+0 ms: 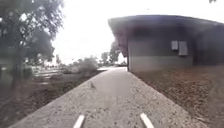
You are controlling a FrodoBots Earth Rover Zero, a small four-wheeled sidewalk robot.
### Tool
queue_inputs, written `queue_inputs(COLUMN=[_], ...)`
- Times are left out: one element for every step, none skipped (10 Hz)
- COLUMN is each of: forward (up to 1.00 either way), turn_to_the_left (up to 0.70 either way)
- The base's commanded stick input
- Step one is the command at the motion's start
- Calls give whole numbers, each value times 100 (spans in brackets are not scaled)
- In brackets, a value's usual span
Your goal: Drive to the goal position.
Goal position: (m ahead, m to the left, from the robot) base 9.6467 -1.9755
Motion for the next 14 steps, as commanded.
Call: queue_inputs(forward=[100, 100, 100, 100, 100, 100, 100, 100, 100, 100, 100, 100, 100, 100], turn_to_the_left=[0, 0, 0, 0, 0, 0, 0, 0, 0, 0, 0, 0, 0, 0])
